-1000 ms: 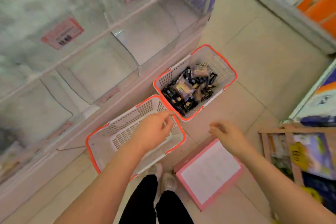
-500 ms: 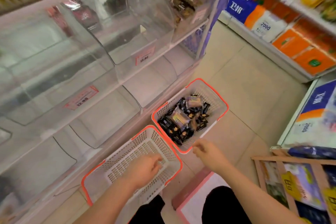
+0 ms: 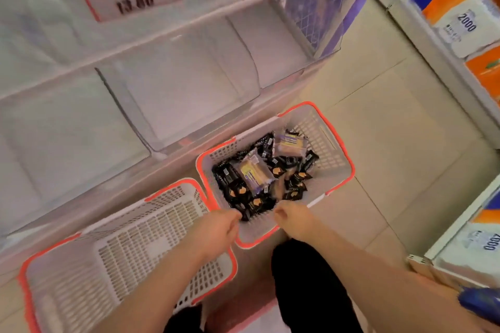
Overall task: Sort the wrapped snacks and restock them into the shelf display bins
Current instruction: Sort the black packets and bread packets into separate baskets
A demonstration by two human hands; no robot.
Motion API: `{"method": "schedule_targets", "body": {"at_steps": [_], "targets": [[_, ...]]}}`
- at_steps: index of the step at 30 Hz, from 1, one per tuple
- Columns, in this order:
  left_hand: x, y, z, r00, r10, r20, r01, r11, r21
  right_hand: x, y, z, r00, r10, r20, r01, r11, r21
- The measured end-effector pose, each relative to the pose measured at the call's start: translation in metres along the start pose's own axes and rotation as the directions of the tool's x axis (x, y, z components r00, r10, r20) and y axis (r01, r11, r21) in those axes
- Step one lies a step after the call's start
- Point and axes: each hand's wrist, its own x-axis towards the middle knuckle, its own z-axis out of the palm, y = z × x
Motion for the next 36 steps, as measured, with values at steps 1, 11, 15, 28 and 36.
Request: {"method": "schedule_targets", "body": {"at_steps": [1,11,15,28,36], "targets": [[0.024,-0.002,0.017,0.999,-0.035,-0.012,0.035,0.999,-0.012,0.029,0.018,0.002,0.999,-0.015,0.035,0.015,1.000,-0.023],[0.253,-0.028,0.197,0.990,-0.062,0.126,0.058,0.998,0.039,0.259,0.183,0.002,0.999,-0.014,0.033,0.025,0.930,-0.366],[0.299,-0.030,0.239,0.992,-0.032,0.119,0.033,0.999,-0.006,0.308,0.217,0.010,0.995,-0.032,0.099,0.073,0.894,-0.442],[0.346,0.001,0.280,0.985,-0.131,0.113,0.143,0.984,-0.105,0.320,0.251,-0.008,0.948,-0.256,0.187,0.317,0.788,-0.529],[0.368,0.010,0.265,0.989,0.118,0.093,-0.139,0.952,0.273,0.338,0.269,-0.021,0.928,-0.369,0.045,0.289,0.640,-0.712]]}}
